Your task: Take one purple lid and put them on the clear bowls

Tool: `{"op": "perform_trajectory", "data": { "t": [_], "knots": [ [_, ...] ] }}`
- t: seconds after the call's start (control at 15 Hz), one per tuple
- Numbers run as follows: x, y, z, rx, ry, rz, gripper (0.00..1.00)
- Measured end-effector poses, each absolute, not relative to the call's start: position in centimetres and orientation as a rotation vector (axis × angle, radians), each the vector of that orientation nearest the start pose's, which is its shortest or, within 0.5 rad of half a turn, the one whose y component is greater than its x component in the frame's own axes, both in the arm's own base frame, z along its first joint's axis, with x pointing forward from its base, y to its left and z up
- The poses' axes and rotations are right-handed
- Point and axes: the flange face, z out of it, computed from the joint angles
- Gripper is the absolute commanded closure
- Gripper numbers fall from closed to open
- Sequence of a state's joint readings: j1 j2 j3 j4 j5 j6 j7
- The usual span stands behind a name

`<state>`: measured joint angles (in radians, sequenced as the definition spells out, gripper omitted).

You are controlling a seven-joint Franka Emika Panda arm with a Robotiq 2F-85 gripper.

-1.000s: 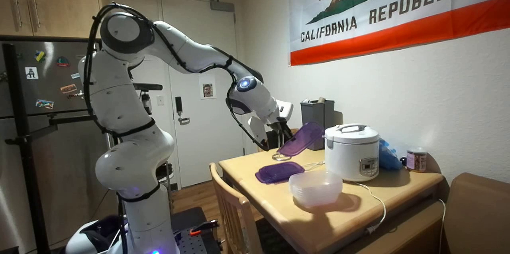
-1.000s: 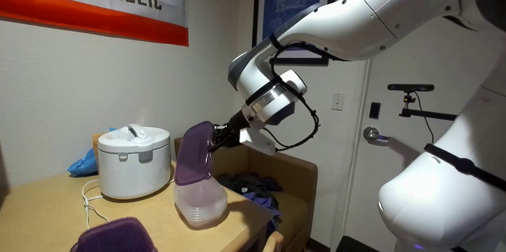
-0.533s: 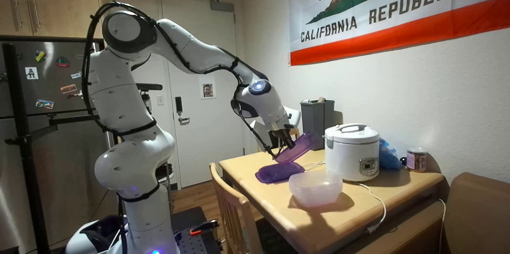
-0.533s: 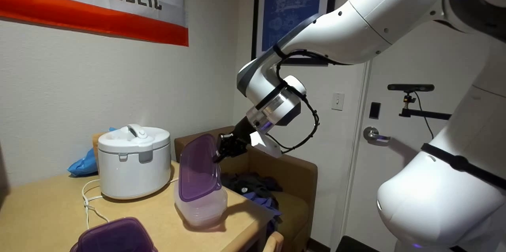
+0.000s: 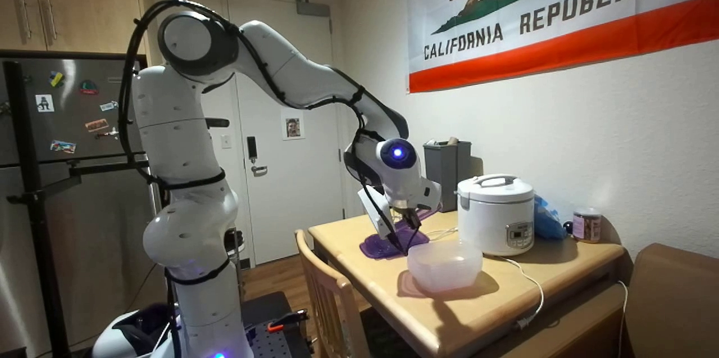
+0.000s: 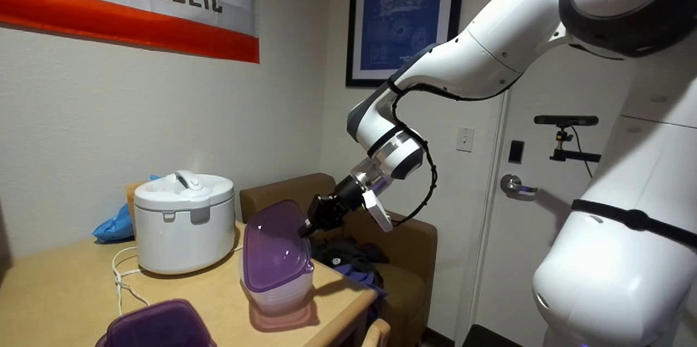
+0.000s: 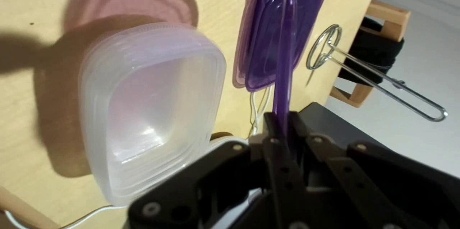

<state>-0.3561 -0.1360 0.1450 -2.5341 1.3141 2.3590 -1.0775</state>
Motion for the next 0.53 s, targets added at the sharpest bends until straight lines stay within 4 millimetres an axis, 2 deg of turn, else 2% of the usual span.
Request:
{"op": "perform_trajectory", "data": {
  "t": [0.27,0.33,0.53],
  "knots": [
    [44.2,-10.4,32.2,-2.243,0.13,-0.61,0.98],
    [44.2,-10.6,32.2,-2.225,0.124,-0.609,0.91],
    [44.3,-10.4,32.2,-2.22,0.114,-0.606,0.91]
  ]
}}
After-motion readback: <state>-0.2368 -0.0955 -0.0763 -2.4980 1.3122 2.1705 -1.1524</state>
